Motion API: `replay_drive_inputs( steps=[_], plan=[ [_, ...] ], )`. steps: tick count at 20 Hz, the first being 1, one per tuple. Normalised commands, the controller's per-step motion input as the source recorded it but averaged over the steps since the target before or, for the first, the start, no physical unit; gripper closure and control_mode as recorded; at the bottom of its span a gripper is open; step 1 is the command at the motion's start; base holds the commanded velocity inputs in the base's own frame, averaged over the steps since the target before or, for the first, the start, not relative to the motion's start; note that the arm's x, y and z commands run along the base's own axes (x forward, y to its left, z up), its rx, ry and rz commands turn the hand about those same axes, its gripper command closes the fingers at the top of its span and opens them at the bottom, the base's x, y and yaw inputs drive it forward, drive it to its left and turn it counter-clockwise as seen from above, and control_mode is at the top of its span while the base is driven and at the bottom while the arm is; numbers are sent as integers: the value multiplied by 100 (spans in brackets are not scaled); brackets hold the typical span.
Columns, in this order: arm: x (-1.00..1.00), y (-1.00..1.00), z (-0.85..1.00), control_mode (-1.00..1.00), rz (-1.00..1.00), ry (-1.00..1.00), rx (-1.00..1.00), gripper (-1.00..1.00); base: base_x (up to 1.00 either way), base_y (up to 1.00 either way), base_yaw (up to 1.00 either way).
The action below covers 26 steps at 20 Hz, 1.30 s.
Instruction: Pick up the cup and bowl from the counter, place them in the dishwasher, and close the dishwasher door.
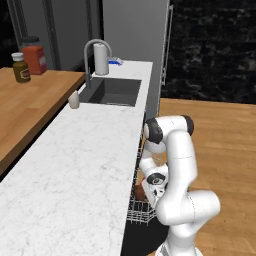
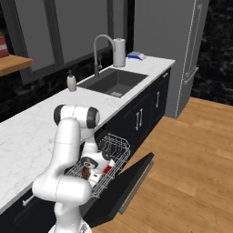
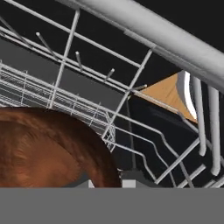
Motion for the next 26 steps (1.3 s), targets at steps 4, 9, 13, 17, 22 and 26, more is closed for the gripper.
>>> replay_drive_inputs(
  steps=[4,9,13,17,22,26],
  plan=[
    [61,1,-33,-100,-8,17,1,-100,0,0,0],
    [30,0,-16,-100,-8,13,2,-100,0,0,0],
    [-60,-17,29,-100,-8,-3,5,-100,0,0,0],
    [-100,-28,96,-100,-5,-16,10,-100,0,0,0],
    [-96,-38,100,-100,-2,-18,11,-100,0,0,0],
    [-36,-61,100,-100,0,-13,8,-100,0,0,0]
  ],
)
